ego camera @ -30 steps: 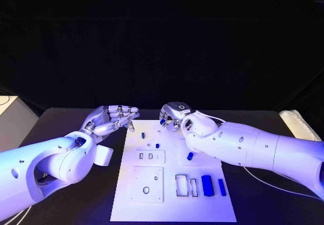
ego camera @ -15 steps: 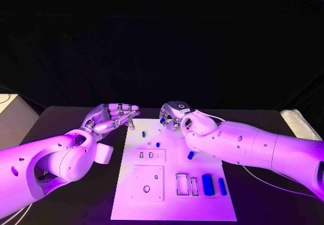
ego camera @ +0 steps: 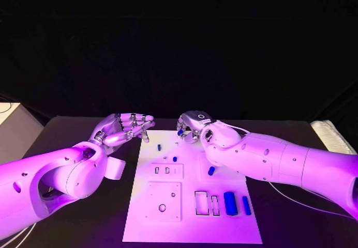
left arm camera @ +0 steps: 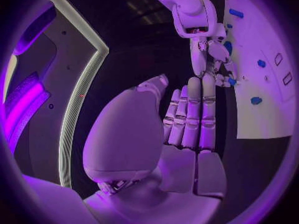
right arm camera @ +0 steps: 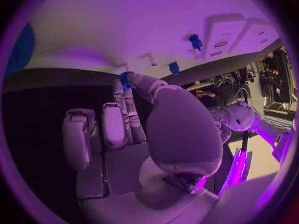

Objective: Assemble the parts on the task board

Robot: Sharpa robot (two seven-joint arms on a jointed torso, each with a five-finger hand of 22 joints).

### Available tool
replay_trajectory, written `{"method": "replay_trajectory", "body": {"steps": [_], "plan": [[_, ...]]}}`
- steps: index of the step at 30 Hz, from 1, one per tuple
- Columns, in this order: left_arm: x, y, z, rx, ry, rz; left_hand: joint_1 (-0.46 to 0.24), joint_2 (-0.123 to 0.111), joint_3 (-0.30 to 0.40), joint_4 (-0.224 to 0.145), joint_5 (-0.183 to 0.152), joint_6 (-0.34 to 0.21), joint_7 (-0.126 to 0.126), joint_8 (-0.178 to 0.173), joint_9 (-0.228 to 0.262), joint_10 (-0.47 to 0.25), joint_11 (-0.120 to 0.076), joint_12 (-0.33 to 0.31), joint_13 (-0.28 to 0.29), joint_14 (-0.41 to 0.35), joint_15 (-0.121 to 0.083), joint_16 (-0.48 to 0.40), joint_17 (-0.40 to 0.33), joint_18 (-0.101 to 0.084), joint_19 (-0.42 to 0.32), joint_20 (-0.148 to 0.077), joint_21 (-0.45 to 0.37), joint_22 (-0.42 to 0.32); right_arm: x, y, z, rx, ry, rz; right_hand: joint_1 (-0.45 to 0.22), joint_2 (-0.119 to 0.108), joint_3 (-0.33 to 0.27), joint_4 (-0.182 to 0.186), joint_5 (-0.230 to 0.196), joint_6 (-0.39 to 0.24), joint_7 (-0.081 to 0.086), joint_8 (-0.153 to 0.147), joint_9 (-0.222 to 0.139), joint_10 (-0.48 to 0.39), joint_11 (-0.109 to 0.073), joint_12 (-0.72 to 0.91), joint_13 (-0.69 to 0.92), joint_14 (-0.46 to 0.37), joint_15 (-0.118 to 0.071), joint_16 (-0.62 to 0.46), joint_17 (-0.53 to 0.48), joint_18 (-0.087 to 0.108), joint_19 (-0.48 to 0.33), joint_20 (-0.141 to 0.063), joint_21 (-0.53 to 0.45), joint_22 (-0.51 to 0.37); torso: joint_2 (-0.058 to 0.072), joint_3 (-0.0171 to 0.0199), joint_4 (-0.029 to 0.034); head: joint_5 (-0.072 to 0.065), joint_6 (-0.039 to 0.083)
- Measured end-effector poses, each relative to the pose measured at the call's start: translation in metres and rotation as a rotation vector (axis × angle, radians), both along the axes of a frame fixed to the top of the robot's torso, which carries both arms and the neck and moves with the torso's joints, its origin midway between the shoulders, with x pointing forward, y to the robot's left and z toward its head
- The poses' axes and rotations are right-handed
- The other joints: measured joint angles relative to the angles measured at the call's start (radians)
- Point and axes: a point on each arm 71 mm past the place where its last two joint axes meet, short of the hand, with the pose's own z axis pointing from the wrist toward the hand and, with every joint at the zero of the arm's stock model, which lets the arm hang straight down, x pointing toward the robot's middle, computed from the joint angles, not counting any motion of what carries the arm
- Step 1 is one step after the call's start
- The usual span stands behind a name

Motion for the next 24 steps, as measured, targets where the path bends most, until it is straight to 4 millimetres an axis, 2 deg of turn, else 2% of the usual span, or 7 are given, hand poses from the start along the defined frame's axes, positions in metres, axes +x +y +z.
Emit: {"method": "replay_trajectory", "body": {"steps": [11, 24], "plan": [[0.0009, 0.0017, -0.0002, 0.002, 0.001, 0.005, 0.0, 0.0, 0.0, 0.0, 0.0, 0.0, 0.0, 0.0, 0.001, 0.0, 0.0, 0.0, 0.0, 0.0, 0.0, 0.0, 0.0, 0.0, -0.002, -0.002, 0.0, 0.0, -0.0011, -0.0019, -0.0001, -0.001, -0.005, -0.001, -0.003, -0.003, 0.0, 0.0, 0.0, 0.002, -0.002, -0.001, 0.002, 0.002, -0.002, 0.002, -0.001, 0.0, 0.0, 0.0, 0.0, 0.0, 0.0, 0.0, -0.004, 0.0, 0.001, 0.0001, -0.0005, 0.003, 0.002], [0.0014, 0.0031, -0.0003, 0.004, 0.002, 0.008, 0.0, 0.0, 0.0, 0.0, 0.0, 0.0, 0.0, 0.0, 0.001, 0.0, 0.0, 0.0, 0.0, 0.0, 0.0, 0.004, 0.0, 0.0, -0.007, 0.0, 0.005, 0.002, -0.003, -0.0011, -0.0002, 0.002, -0.014, 0.001, -0.005, -0.005, 0.0, 0.0, -0.001, 0.002, -0.002, 0.0, 0.002, 0.002, -0.002, 0.002, 0.0, 0.0, 0.0, 0.004, 0.0, 0.0, 0.0, 0.0, -0.004, 0.0, 0.003, -0.0017, -0.0005, 0.004, 0.005]]}}
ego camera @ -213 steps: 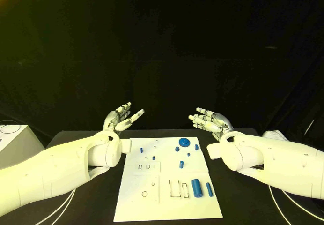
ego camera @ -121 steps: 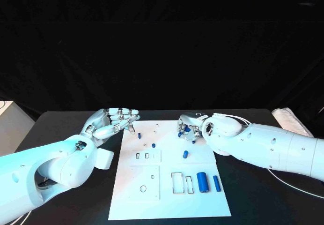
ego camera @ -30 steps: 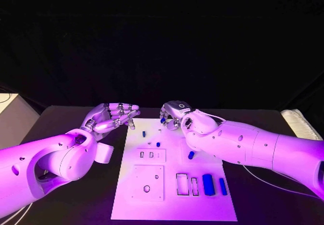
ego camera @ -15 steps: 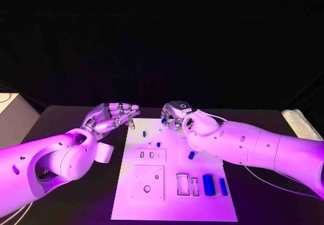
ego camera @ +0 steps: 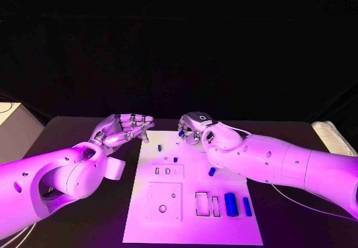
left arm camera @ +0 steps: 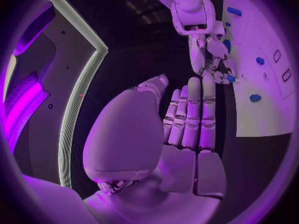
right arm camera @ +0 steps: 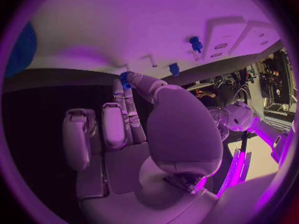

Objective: Assemble the parts on the task board

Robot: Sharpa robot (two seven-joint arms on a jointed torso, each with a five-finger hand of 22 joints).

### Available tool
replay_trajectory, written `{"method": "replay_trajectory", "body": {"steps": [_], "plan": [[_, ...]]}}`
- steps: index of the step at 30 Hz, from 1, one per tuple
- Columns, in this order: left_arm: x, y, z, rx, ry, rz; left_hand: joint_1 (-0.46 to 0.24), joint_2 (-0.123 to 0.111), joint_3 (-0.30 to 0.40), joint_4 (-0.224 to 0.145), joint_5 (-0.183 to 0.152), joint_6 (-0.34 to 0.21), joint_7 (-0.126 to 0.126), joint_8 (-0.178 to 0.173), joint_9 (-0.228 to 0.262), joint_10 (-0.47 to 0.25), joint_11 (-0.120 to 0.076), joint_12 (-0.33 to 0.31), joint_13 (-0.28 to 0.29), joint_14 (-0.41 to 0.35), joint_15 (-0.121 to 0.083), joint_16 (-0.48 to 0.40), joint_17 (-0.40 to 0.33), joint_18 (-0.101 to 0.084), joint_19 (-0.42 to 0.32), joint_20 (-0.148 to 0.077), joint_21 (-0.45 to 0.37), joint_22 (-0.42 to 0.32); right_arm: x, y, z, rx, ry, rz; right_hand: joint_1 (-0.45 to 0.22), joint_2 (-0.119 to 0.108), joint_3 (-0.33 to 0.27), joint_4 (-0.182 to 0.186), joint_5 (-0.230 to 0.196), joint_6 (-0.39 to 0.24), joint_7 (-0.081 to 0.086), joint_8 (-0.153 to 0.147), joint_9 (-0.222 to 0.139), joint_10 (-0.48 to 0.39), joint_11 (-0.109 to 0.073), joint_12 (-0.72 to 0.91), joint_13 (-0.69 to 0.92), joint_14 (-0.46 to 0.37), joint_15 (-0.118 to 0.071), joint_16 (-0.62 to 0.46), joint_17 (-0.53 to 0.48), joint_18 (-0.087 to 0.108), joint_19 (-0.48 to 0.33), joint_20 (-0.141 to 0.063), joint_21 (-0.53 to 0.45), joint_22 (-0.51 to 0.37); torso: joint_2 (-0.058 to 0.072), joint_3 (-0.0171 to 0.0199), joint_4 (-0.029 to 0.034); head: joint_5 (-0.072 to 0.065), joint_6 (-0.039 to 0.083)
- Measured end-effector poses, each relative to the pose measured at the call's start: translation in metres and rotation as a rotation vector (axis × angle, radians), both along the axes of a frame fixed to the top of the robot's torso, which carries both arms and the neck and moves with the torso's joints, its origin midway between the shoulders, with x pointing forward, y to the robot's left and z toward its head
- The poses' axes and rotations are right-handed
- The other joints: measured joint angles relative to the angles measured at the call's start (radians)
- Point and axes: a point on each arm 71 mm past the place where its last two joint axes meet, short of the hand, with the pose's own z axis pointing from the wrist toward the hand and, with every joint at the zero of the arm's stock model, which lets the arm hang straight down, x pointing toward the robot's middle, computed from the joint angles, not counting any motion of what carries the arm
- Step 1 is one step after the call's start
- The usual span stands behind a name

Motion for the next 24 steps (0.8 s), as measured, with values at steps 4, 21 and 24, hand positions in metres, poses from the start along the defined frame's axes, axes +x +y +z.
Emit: {"method": "replay_trajectory", "body": {"steps": [4, 21, 24], "plan": [[0.0001, 0.0003, 0.0, 0.0, 0.0, 0.001, 0.0, 0.0, 0.0, 0.0, 0.0, 0.0, 0.0, 0.0, 0.0, 0.0, 0.0, 0.0, 0.0, 0.0, 0.0, 0.0, 0.0, 0.0, 0.0, 0.0, 0.0, 0.0, -0.0003, 0.0, 0.0, 0.0, 0.0, 0.001, -0.001, -0.001, 0.0, 0.0, 0.0, 0.0, 0.0, 0.0, 0.001, 0.002, -0.002, 0.0, 0.0, 0.0, 0.0, 0.0, 0.0, 0.0, 0.0, 0.0, 0.0, 0.001, 0.0, -0.0004, 0.0005, 0.0, 0.0], [0.0007, 0.0025, -0.0001, 0.003, 0.002, 0.006, 0.0, 0.0, 0.0, 0.0, 0.0, 0.0, 0.0, 0.0, 0.0, 0.0, 0.0, 0.0, 0.0, -0.004, -0.004, 0.0, 0.0, 0.0, 0.0, 0.0, 0.0, 0.001, -0.0041, -0.0014, -0.0023, 0.001, 0.0, 0.008, -0.004, -0.004, 0.0, 0.0, -0.004, 0.002, 0.002, 0.0, 0.002, 0.009, -0.009, -0.002, 0.0, 0.0, 0.0, 0.0, 0.001, 0.0, 0.0, 0.0, 0.0, 0.001, 0.001, -0.0007, -0.0007, 0.002, 0.001], [0.0007, 0.0027, -0.0002, 0.003, 0.002, 0.006, 0.0, 0.0, 0.0, 0.0, 0.0, 0.0, 0.0, 0.0, 0.0, 0.0, 0.0, 0.0, 0.0, -0.004, -0.004, 0.0, 0.0, 0.0, 0.0, 0.0, 0.0, 0.001, -0.0043, -0.0016, -0.0022, 0.001, 0.0, 0.008, -0.006, -0.002, 0.0, 0.0, 0.0, 0.002, 0.002, 0.0, 0.002, 0.009, -0.009, -0.004, 0.0, 0.0, 0.0, 0.0, 0.001, 0.0, 0.0, 0.0, 0.0, 0.001, 0.001, -0.0006, 0.0, 0.002, 0.002]]}}
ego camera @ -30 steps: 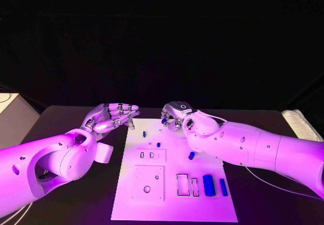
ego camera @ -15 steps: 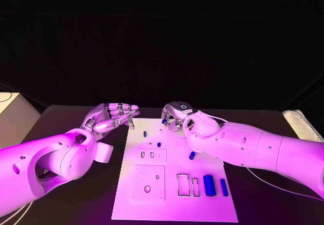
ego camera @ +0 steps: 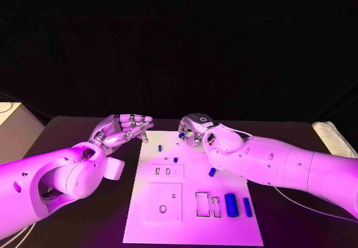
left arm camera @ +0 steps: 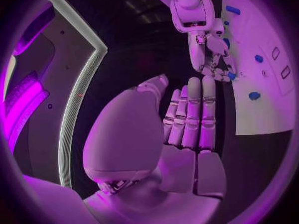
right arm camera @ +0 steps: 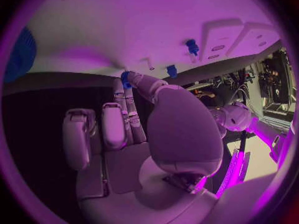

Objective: Assemble the parts on the task board

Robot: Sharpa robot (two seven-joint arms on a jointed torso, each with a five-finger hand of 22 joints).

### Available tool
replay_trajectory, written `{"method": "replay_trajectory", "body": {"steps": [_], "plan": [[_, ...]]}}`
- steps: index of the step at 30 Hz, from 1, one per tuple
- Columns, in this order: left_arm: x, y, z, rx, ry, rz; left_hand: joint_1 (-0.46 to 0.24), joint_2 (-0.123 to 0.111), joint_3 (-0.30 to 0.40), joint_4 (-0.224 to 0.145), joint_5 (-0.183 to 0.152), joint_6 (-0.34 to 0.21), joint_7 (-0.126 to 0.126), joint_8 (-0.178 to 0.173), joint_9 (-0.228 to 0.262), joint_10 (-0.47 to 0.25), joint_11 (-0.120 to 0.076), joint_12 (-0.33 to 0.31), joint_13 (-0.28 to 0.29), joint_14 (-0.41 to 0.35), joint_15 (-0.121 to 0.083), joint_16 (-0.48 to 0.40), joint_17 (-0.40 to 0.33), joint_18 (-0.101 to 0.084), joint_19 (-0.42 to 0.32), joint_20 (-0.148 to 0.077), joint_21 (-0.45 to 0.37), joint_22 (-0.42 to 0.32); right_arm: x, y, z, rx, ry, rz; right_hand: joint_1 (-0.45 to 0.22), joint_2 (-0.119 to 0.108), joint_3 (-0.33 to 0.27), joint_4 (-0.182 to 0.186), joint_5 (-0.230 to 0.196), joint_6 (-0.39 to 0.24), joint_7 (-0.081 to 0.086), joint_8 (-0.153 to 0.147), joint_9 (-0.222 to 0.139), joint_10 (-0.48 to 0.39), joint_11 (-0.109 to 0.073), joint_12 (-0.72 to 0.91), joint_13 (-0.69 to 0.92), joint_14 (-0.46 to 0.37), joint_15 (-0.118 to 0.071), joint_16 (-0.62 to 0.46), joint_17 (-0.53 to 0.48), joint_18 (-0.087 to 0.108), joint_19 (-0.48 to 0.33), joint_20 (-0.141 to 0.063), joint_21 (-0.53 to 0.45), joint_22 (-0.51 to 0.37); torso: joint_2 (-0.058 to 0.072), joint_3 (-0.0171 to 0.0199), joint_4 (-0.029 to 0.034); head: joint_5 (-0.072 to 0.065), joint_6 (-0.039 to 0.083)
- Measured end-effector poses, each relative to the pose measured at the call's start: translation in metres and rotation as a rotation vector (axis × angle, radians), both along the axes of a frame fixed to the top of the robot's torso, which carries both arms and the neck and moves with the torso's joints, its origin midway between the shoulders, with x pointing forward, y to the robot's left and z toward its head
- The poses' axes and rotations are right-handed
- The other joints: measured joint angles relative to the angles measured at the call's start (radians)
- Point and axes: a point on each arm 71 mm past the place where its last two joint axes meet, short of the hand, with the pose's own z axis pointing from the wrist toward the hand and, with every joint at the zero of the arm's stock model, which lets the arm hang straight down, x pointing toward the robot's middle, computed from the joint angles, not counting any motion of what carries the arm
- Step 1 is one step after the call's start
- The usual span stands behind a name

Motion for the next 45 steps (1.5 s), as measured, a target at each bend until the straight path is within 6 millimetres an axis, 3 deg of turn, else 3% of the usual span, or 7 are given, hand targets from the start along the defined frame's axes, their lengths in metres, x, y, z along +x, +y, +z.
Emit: {"method": "replay_trajectory", "body": {"steps": [24, 30, 35, 37, 39, 41, 45], "plan": [[0.0002, -0.0003, 0.001, 0.001, 0.001, -0.001, 0.0, 0.0, 0.001, -0.001, 0.0, 0.0, 0.0, 0.0, 0.0, 0.0, 0.0, 0.0, 0.0, 0.0, 0.0, 0.0, 0.0, 0.0, 0.0, 0.0, 0.003, 0.0, 0.005, 0.0054, -0.0019, -0.02, 0.01, -0.007, -0.009, -0.004, 0.0, 0.0, 0.0, 0.0, 0.0, -0.006, 0.004, 0.0, 0.001, -0.001, 0.002, 0.0, 0.0, 0.0, -0.01, 0.0, 0.0, 0.0, -0.009, 0.0, 0.002, -0.0014, 0.0023, -0.002, -0.005], [0.0004, -0.0008, 0.0015, 0.001, 0.001, -0.002, 0.0, 0.0, 0.003, -0.003, 0.0, 0.0, 0.0, 0.0, 0.0, 0.0, 0.0, 0.0, 0.0, 0.0, 0.0, 0.0, 0.0, 0.0, 0.0, 0.0, 0.004, 0.002, 0.0058, 0.0065, -0.0033, -0.03, 0.02, -0.008, -0.025, -0.02, 0.005, 0.005, 0.003, -0.025, 0.011, -0.006, 0.01, -0.037, 0.018, 0.003, -0.003, 0.0, 0.001, -0.006, -0.029, 0.0, 0.0, 0.0, -0.029, 0.0, 0.002, -0.0016, 0.002, -0.001, -0.006], [0.0007, -0.0008, 0.0015, 0.002, 0.001, -0.002, 0.0, 0.0, 0.003, -0.003, 0.0, 0.0, 0.0, 0.0, 0.0, 0.0, 0.0, 0.0, 0.0, 0.0, 0.0, 0.0, 0.0, 0.0, 0.0, 0.0, 0.004, 0.002, 0.0065, 0.0054, -0.0054, -0.036, 0.025, -0.013, -0.041, -0.037, 0.005, 0.005, 0.005, -0.066, 0.03, -0.029, 0.013, -0.116, 0.036, -0.004, -0.022, 0.0, 0.022, -0.018, -0.058, 0.0, -0.029, 0.015, -0.09, -0.008, 0.002, -0.0018, 0.0011, 0.0, -0.005], [0.0008, -0.0008, 0.0015, 0.002, 0.001, -0.002, 0.0, 0.0, 0.003, -0.003, 0.0, 0.0, 0.0, 0.0, 0.0, 0.0, 0.0, 0.0, 0.0, 0.0, 0.0, 0.0, 0.0, 0.0, 0.0, 0.0, 0.004, 0.002, 0.0068, 0.0045, -0.0059, -0.037, 0.026, -0.016, -0.035, -0.043, -0.012, 0.008, -0.026, -0.092, 0.037, -0.044, 0.008, -0.172, 0.046, -0.004, -0.03, -0.006, 0.031, -0.04, -0.088, 0.024, -0.061, 0.022, -0.136, -0.065, 0.001, -0.0017, 0.0007, 0.0, -0.005], [0.0009, -0.0008, 0.0015, 0.002, 0.001, -0.002, 0.0, 0.0, 0.003, -0.003, 0.0, 0.0, 0.0, 0.0, 0.0, 0.0, 0.0, 0.0, 0.0, 0.0, 0.0, 0.0, 0.0, 0.0, 0.0, 0.0, 0.004, 0.002, 0.007, 0.0037, -0.0059, -0.037, 0.027, -0.018, -0.032, -0.046, -0.04, 0.006, -0.031, -0.098, 0.041, -0.052, 0.007, -0.202, 0.05, -0.004, -0.032, -0.007, 0.033, -0.048, -0.104, 0.024, -0.073, 0.028, -0.163, -0.095, 0.001, -0.002, 0.0005, 0.0, -0.005], [0.001, -0.0006, 0.0015, 0.003, 0.001, -0.001, 0.0, 0.0, 0.003, -0.003, 0.0, 0.0, 0.0, 0.0, 0.0, 0.0, 0.0, 0.0, 0.0, 0.0, 0.0, 0.0, 0.0, 0.0, 0.0, 0.0, 0.004, 0.003, 0.0067, 0.003, -0.0058, -0.036, 0.026, -0.018, -0.009, -0.041, -0.096, 0.008, -0.031, -0.123, 0.04, -0.072, 0.001, -0.238, 0.054, -0.004, -0.032, -0.021, 0.04, -0.073, -0.143, 0.039, -0.096, 0.03, -0.205, -0.146, 0.001, -0.002, -0.0002, 0.0, -0.005], [0.0011, 0.0004, 0.0013, 0.004, 0.001, 0.001, 0.0, 0.0, 0.003, -0.003, 0.0, 0.0, 0.0, 0.0, 0.0, 0.0, 0.0, 0.0, 0.0, 0.0, 0.0, 0.0, 0.0, 0.0, 0.0, 0.0, 0.004, 0.003, 0.0024, -0.0027, -0.0046, -0.027, 0.024, -0.013, 0.078, -0.013, -0.299, 0.055, -0.03, -0.163, 0.004, -0.114, -0.01, -0.305, 0.067, 0.003, -0.032, -0.036, 0.05, -0.089, -0.186, 0.039, -0.113, 0.038, -0.274, -0.215, 0.0, -0.0018, -0.0008, 0.0, -0.005]]}}
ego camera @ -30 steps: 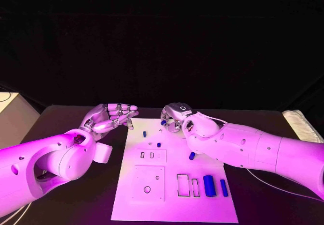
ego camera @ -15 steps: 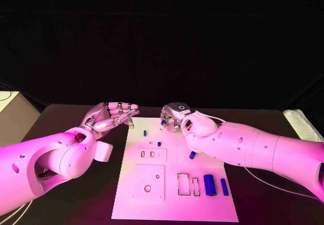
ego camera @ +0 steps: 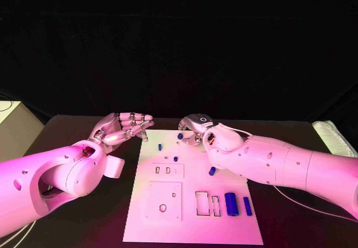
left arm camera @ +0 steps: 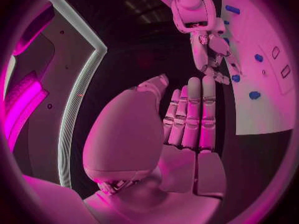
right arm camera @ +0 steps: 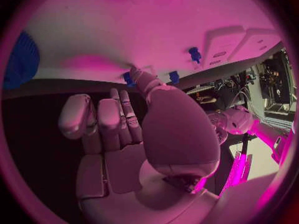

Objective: Assemble the parts on the task board

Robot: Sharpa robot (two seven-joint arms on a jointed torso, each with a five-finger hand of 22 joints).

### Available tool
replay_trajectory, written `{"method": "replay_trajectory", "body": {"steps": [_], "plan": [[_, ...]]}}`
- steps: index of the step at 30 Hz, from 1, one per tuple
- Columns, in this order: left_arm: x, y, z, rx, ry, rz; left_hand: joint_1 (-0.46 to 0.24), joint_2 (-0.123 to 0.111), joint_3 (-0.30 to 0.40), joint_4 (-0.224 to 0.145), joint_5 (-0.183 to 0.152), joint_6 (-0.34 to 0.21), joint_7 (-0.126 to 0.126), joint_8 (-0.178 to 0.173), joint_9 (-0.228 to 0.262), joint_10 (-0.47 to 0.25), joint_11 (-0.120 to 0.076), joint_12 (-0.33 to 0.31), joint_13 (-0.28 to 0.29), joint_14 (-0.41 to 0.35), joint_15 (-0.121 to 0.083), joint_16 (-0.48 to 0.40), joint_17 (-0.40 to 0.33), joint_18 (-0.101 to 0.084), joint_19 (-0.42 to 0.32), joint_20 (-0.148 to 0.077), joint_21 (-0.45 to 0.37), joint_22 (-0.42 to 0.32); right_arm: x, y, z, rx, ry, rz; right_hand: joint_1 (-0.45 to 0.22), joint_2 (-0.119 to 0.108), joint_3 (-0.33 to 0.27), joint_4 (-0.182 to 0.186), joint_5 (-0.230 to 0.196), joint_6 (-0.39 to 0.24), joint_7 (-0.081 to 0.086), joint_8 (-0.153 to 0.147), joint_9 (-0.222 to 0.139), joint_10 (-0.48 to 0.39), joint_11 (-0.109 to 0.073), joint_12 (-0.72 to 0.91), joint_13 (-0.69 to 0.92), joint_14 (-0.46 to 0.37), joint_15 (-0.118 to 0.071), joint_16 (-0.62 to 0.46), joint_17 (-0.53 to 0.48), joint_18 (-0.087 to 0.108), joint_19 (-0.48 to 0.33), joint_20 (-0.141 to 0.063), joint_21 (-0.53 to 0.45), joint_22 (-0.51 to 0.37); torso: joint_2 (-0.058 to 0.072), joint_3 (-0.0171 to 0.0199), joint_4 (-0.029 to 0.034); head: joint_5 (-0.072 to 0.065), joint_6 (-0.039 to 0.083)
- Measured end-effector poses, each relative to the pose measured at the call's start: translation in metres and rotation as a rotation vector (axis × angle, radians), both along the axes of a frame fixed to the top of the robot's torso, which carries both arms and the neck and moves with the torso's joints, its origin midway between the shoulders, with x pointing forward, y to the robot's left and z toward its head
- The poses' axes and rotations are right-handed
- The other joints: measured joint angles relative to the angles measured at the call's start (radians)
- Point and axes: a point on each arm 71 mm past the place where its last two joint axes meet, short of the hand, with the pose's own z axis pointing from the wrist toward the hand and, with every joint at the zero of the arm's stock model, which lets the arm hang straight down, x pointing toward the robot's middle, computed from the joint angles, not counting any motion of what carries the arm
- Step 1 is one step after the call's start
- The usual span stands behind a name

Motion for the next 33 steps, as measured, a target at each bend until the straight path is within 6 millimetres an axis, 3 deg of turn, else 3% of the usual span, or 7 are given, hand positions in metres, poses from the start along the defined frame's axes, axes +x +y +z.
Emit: {"method": "replay_trajectory", "body": {"steps": [5, 11, 15, 17, 21, 25, 33], "plan": [[0.0, 0.002, 0.0, 0.002, 0.0, 0.005, 0.0, 0.0, 0.0, 0.0, 0.0, 0.0, 0.0, 0.0, 0.0, 0.0, 0.0, 0.0, 0.0, 0.0, 0.0, 0.0, 0.0, 0.0, 0.0, 0.0, 0.0, 0.001, -0.009, -0.019, 0.006, 0.021, -0.007, 0.003, 0.045, 0.003, -0.098, 0.069, 0.023, -0.003, -0.01, -0.006, 0.0, 0.015, -0.01, 0.033, 0.001, -0.004, -0.004, 0.0, -0.01, 0.015, 0.0, 0.0, -0.018, -0.012, -0.002, 0.0005, -0.0034, -0.002, 0.003], [0.0, 0.005, 0.0, 0.004, 0.001, 0.011, 0.0, 0.0, 0.0, 0.0, 0.0, 0.0, 0.0, 0.0, 0.0, 0.0, 0.0, 0.0, 0.0, 0.0, 0.0, 0.0, 0.0, 0.0, 0.0, 0.0, 0.0, 0.001, -0.021, -0.063, 0.028, 0.078, -0.019, -0.03, 0.045, 0.003, -0.085, 0.113, 0.023, 0.008, 0.008, -0.006, 0.006, 0.124, -0.041, 0.095, 0.022, 0.024, -0.031, 0.048, 0.051, 0.015, 0.047, -0.028, 0.043, 0.073, -0.006, 0.0006, -0.0113, -0.003, 0.007], [0.001, 0.007, 0.0, 0.005, 0.001, 0.014, 0.0, 0.0, 0.0, 0.0, 0.0, -0.004, -0.004, 0.0, 0.0, 0.0, 0.0, 0.0, 0.0, 0.0, 0.0, 0.0, 0.0, 0.0, -0.004, 0.004, 0.006, 0.002, -0.028, -0.096, 0.039, 0.133, 0.008, -0.081, 0.025, -0.017, -0.079, 0.15, 0.039, 0.021, 0.009, -0.006, 0.012, 0.256, -0.056, 0.154, 0.062, 0.035, -0.042, 0.101, 0.132, -0.009, 0.099, -0.042, 0.136, 0.189, -0.011, 0.0012, -0.018, -0.005, 0.009], [0.002, 0.008, -0.001, 0.006, 0.001, 0.017, 0.0, 0.0, 0.0, 0.0, 0.0, -0.004, -0.004, 0.0, 0.0, 0.0, 0.0, 0.0, 0.0, 0.0, 0.0, 0.0, 0.0, 0.0, -0.004, 0.003, 0.006, 0.002, -0.029, -0.111, 0.042, 0.165, 0.032, -0.115, 0.021, -0.036, -0.11, 0.158, 0.056, 0.04, 0.0, 0.003, 0.022, 0.387, -0.074, 0.307, 0.195, 0.036, -0.062, 0.151, 0.21, -0.041, 0.112, -0.055, 0.222, 0.212, -0.013, 0.0017, -0.0227, -0.006, 0.01], [0.003, 0.009, -0.001, 0.008, 0.001, 0.02, 0.0, 0.0, 0.0, 0.0, 0.0, -0.004, -0.004, 0.0, 0.0, 0.0, 0.0, 0.0, 0.0, 0.0, 0.0, 0.0, 0.0, 0.0, -0.007, 0.0, 0.006, 0.002, -0.029, -0.132, 0.042, 0.214, 0.09, -0.173, 0.047, -0.018, -0.2, 0.213, 0.077, 0.015, 0.01, 0.03, 0.048, 0.46, -0.073, 1.088, 1.118, 0.035, -0.056, 0.276, 0.367, -0.056, 0.113, -0.051, 0.321, 0.215, -0.016, 0.0031, -0.0298, -0.007, 0.011], [0.004, 0.009, -0.002, 0.008, 0.002, 0.02, 0.0, 0.0, 0.0, 0.0, 0.0, -0.004, -0.004, 0.0, 0.0, 0.0, 0.0, 0.0, 0.0, 0.0, 0.0, 0.0, 0.0, 0.0, -0.007, 0.0, 0.006, 0.002, -0.027, -0.146, 0.04, 0.242, 0.144, -0.22, 0.058, -0.017, -0.23, 0.242, 0.085, -0.008, 0.023, 0.056, 0.061, 0.499, -0.059, 1.465, 1.235, 0.036, -0.043, 0.35, 0.376, -0.072, 0.113, -0.037, 0.359, 0.215, -0.018, 0.0051, -0.034, -0.007, 0.011], [0.005, 0.008, -0.002, 0.007, 0.002, 0.017, 0.0, 0.0, 0.0, 0.0, 0.0, -0.004, -0.004, 0.0, 0.001, 0.0, 0.0, 0.0, 0.0, 0.0, 0.0, 0.0, 0.0, 0.0, -0.007, 0.0, 0.006, 0.002, -0.019, -0.151, 0.031, 0.255, 0.216, -0.268, 0.061, -0.015, -0.232, 0.245, 0.1, -0.014, 0.029, 0.064, 0.066, 0.502, -0.058, 1.503, 1.238, 0.036, -0.036, 0.358, 0.376, -0.072, 0.113, -0.03, 0.359, 0.215, -0.017, 0.0048, -0.0342, -0.009, 0.009]]}}
